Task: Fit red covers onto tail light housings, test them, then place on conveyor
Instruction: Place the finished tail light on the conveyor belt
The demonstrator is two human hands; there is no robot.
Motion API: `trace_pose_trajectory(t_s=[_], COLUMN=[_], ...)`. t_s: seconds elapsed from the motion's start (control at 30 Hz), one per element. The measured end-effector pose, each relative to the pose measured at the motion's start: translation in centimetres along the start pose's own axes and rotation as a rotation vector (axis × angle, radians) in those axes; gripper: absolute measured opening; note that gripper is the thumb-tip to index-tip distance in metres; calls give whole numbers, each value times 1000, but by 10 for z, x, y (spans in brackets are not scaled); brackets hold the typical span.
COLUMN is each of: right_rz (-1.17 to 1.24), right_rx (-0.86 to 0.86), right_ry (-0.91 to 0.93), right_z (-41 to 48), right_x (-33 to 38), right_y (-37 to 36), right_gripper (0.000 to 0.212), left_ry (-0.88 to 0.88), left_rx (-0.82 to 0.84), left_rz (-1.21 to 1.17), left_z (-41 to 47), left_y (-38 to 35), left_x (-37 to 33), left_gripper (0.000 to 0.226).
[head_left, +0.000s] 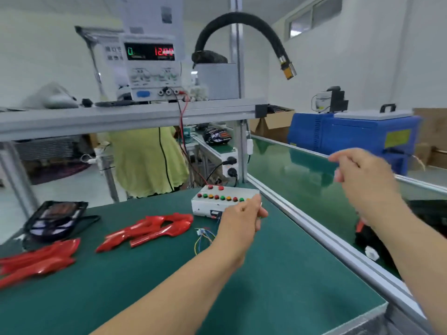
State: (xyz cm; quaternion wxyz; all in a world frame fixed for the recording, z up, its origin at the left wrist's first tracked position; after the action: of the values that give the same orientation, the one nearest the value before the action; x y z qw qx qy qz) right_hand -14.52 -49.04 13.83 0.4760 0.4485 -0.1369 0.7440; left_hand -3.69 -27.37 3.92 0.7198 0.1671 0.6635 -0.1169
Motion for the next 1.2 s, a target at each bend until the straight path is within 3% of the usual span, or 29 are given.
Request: trace_pose_trajectory(t_s=[0.23, 0.4, 0.77, 0.9, 1.07, 1.2], right_rz=[93, 158, 251, 223, 231, 243], right_rx=[371, 573, 771, 781, 779, 796], right_ry=[-16, -12, -148, -221, -228, -239], right_z=[-78, -124, -188, -202, -200, -198], right_x=[10, 35, 53, 29, 23, 20], right_y=[-154, -249, -354, -362, -364, -366], right_gripper=[32, 34, 26, 24, 23, 23], left_ry=[30, 144, 178, 154, 143, 315], left_rx=[-226, -407, -616, -650, -736, -711], left_rz=[98, 44, 166, 382, 818, 1274], left_z=[-25, -30, -22, -4, 25, 47], left_y=[132, 204, 302, 335, 386, 418], left_x=[28, 52, 96, 92, 67, 69], left_gripper=[37, 34, 35, 29, 17, 45])
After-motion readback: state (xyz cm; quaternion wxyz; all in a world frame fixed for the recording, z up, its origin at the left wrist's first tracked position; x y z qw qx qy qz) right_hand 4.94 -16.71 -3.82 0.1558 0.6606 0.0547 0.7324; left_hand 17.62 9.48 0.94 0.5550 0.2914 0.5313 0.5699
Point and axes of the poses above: each hand's wrist, its own z-axis towards the middle knuckle, its own y-axis out of the back of the hand, x = y × z, the point moved 9 cm from there along z, towards the middle knuckle, and after that the axes turned 2 degrees about y, right-handed, at the moved point
